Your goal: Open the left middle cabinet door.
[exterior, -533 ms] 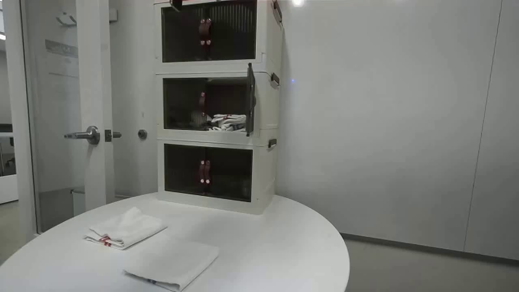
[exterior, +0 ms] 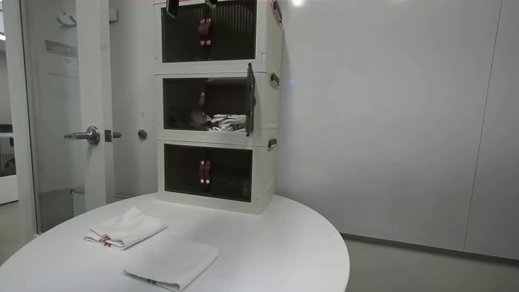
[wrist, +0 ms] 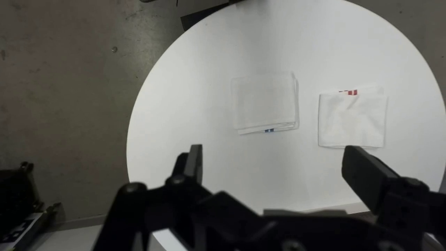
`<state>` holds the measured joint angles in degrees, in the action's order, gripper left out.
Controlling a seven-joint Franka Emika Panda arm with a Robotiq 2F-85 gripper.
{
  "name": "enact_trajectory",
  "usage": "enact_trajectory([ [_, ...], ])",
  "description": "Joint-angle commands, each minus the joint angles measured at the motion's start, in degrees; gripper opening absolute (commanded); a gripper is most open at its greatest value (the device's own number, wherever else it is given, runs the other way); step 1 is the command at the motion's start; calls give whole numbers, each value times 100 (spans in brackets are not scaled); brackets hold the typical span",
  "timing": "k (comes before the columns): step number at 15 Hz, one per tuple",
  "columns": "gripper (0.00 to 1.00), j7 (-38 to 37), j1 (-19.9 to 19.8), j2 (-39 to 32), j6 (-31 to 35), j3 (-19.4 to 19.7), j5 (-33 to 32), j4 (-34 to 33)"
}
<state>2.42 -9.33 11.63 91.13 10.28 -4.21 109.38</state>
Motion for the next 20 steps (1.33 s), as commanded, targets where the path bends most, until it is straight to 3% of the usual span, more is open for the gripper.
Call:
enact_trajectory([
  [1, 100, 5, -8, -6, -17, 5, 1, -20],
  [3, 100, 5, -10, -4, -17, 6, 1, -20],
  [6, 100, -803, -48, 224, 544, -197, -845, 138],
  [12, 100, -2633, 205, 360, 1380, -1080, -2311, 509],
  [16, 100, -4120, 357, 5, 1959, -1662, -3575, 738],
  [20, 100, -5716, 572, -640, 2311, -1844, -5194, 695],
])
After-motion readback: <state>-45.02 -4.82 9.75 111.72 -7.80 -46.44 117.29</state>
